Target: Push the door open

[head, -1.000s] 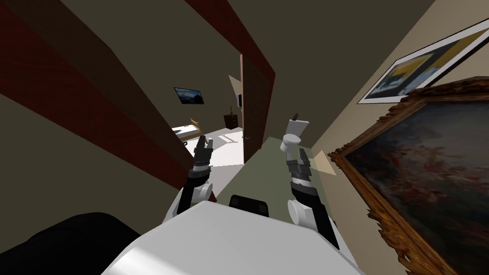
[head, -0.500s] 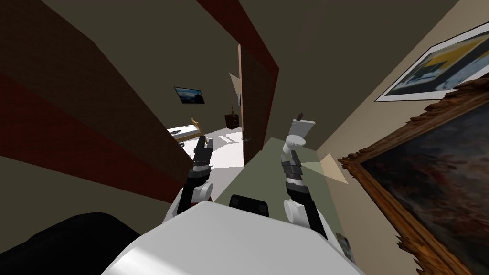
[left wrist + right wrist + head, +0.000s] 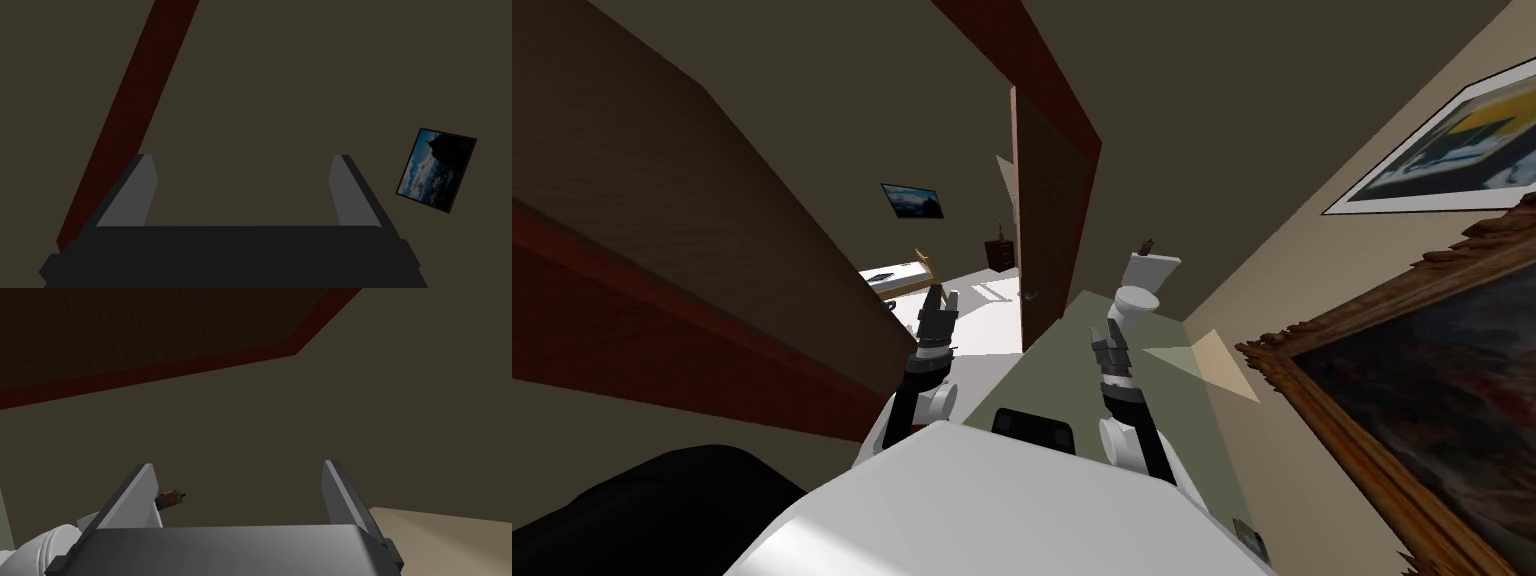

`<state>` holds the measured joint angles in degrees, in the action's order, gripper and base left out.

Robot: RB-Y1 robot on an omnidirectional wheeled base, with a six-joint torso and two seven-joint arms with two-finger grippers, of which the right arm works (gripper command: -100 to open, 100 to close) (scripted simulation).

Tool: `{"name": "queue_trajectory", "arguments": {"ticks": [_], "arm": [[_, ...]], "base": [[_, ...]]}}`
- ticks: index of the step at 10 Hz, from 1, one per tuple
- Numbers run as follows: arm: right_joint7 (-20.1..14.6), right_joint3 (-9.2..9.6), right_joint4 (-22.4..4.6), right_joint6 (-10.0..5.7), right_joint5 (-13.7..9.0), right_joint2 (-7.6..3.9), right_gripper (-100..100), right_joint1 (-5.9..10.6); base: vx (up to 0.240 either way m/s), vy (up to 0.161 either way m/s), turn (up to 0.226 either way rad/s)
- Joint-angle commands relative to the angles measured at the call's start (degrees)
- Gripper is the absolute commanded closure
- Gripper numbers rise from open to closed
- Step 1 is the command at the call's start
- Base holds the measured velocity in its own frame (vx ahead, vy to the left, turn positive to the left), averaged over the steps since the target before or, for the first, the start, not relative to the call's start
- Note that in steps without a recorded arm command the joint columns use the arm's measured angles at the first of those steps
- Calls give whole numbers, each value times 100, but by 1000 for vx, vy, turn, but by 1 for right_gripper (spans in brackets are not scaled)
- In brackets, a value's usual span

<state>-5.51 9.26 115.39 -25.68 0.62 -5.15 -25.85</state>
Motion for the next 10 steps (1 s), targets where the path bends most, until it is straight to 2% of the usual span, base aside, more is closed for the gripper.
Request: {"name": "queue_trajectory", "arguments": {"ticks": [1,3,4,10], "arm": [[-35,61,-179,-88,51,-26,-100,36],[-76,145,-374,-164,121,-54,-100,80],[-116,228,-570,-241,190,-81,-100,125],[-244,492,-1187,-482,408,-163,-100,264]], "base": [[103,-16,45],[96,-19,51],[116,-43,73],[108,-34,54]]}}
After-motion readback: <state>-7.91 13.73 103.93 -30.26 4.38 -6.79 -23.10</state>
